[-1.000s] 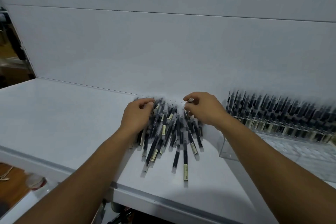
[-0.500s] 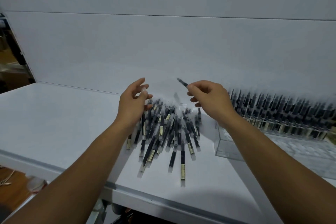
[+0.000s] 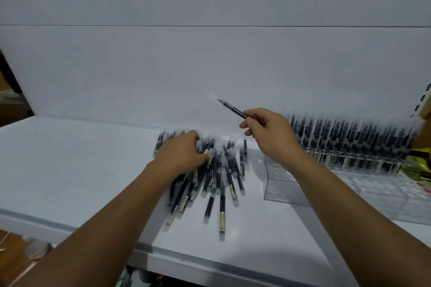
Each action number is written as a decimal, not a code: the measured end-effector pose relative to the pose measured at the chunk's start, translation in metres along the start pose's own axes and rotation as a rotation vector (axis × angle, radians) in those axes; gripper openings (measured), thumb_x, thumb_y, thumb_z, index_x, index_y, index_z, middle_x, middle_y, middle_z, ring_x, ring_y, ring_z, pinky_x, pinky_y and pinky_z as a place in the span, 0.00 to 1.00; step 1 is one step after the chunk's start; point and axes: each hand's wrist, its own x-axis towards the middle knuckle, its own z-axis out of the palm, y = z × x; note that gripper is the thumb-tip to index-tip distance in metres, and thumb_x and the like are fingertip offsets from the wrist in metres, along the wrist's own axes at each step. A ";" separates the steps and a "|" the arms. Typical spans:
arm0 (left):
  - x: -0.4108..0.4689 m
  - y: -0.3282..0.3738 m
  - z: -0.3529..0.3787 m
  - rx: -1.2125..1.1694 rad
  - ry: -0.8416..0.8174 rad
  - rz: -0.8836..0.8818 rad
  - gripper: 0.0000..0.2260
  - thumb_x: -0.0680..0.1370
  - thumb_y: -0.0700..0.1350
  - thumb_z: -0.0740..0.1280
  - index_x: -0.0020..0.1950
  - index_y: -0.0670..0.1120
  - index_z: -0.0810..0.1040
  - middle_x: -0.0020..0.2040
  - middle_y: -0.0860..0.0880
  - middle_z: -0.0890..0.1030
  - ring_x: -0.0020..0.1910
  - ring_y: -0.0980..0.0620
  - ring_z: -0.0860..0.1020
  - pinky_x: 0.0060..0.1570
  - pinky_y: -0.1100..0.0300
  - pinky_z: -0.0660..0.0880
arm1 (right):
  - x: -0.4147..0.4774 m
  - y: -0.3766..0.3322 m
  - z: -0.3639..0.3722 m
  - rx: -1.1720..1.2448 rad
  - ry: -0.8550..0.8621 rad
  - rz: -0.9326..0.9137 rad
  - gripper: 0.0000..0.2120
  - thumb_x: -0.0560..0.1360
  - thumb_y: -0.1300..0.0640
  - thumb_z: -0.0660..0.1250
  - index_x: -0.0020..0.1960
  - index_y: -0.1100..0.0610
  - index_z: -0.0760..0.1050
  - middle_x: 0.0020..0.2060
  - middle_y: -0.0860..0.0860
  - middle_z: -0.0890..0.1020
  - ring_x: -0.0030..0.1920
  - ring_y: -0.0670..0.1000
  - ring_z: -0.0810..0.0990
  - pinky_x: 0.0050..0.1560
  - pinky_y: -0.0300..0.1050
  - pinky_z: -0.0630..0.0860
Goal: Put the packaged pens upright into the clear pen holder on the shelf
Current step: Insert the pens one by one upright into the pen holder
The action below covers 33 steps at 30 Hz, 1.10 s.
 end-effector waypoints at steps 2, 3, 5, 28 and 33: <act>0.000 0.004 0.001 0.019 0.022 -0.002 0.25 0.76 0.57 0.68 0.69 0.50 0.67 0.55 0.50 0.80 0.50 0.51 0.75 0.51 0.56 0.73 | -0.003 0.000 -0.004 0.010 -0.002 0.007 0.10 0.82 0.58 0.60 0.60 0.53 0.75 0.42 0.41 0.83 0.41 0.38 0.81 0.41 0.33 0.76; 0.001 0.007 0.002 0.013 0.023 -0.005 0.24 0.76 0.56 0.67 0.69 0.50 0.67 0.54 0.50 0.80 0.48 0.52 0.75 0.49 0.57 0.73 | -0.004 0.000 -0.006 0.009 -0.005 0.008 0.08 0.82 0.58 0.60 0.59 0.52 0.74 0.42 0.42 0.84 0.41 0.39 0.82 0.42 0.35 0.77; 0.002 0.010 0.004 0.008 0.016 -0.012 0.23 0.76 0.55 0.67 0.68 0.50 0.68 0.55 0.51 0.81 0.46 0.53 0.74 0.46 0.58 0.70 | -0.006 0.001 -0.011 0.005 -0.018 0.010 0.06 0.81 0.56 0.61 0.57 0.51 0.72 0.41 0.43 0.85 0.42 0.40 0.83 0.46 0.40 0.78; 0.029 0.108 0.021 -0.962 0.177 0.321 0.06 0.78 0.48 0.68 0.49 0.60 0.76 0.47 0.51 0.82 0.47 0.52 0.80 0.49 0.60 0.76 | -0.013 0.036 -0.112 -0.012 0.238 0.072 0.07 0.78 0.51 0.66 0.46 0.54 0.80 0.39 0.53 0.84 0.44 0.57 0.82 0.48 0.56 0.80; 0.032 0.118 0.039 -1.007 0.168 0.392 0.06 0.78 0.48 0.67 0.51 0.59 0.76 0.42 0.49 0.81 0.42 0.53 0.79 0.47 0.62 0.77 | -0.007 0.053 -0.113 -0.084 0.246 0.070 0.03 0.77 0.54 0.69 0.50 0.49 0.80 0.42 0.55 0.83 0.45 0.57 0.83 0.50 0.58 0.81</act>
